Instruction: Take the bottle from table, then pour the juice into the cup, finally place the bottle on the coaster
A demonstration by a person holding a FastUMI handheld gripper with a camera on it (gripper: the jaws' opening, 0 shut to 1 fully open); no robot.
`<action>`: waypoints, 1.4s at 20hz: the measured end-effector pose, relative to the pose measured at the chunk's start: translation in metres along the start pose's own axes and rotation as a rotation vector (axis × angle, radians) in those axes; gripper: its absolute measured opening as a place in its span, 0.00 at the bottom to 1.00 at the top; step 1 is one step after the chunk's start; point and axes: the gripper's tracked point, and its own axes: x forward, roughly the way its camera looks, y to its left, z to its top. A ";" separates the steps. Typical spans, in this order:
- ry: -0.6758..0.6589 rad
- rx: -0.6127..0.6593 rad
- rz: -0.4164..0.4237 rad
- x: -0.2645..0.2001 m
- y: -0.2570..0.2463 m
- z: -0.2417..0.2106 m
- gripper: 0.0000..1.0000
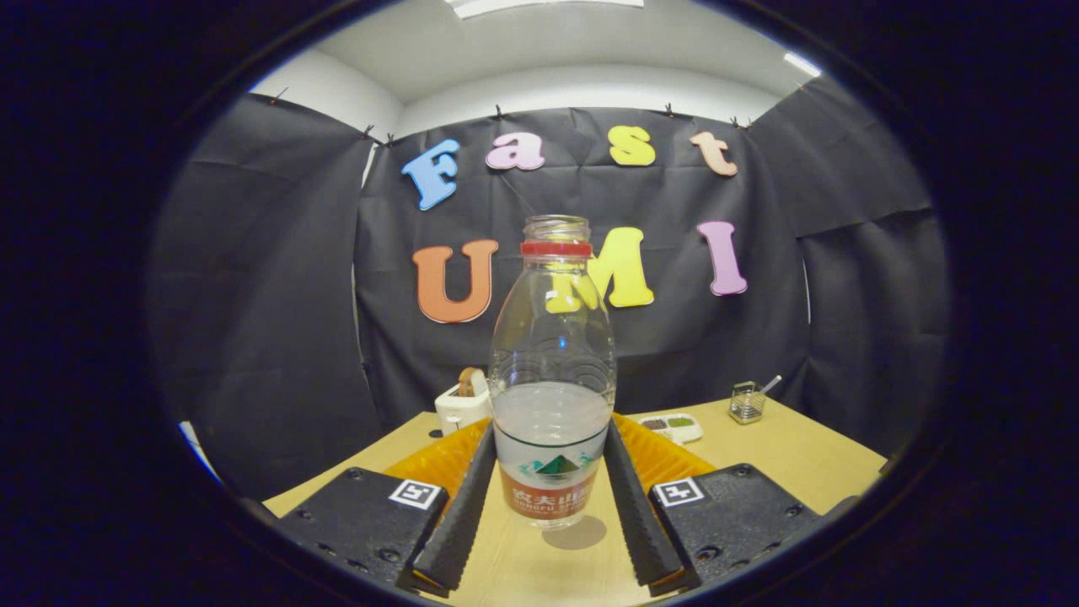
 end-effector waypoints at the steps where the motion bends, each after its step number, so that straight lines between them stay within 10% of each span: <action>1: -0.003 -0.001 -0.016 0.007 -0.005 -0.004 0.77; 28: 0.220 -0.131 -0.090 0.122 -0.021 -0.188 0.80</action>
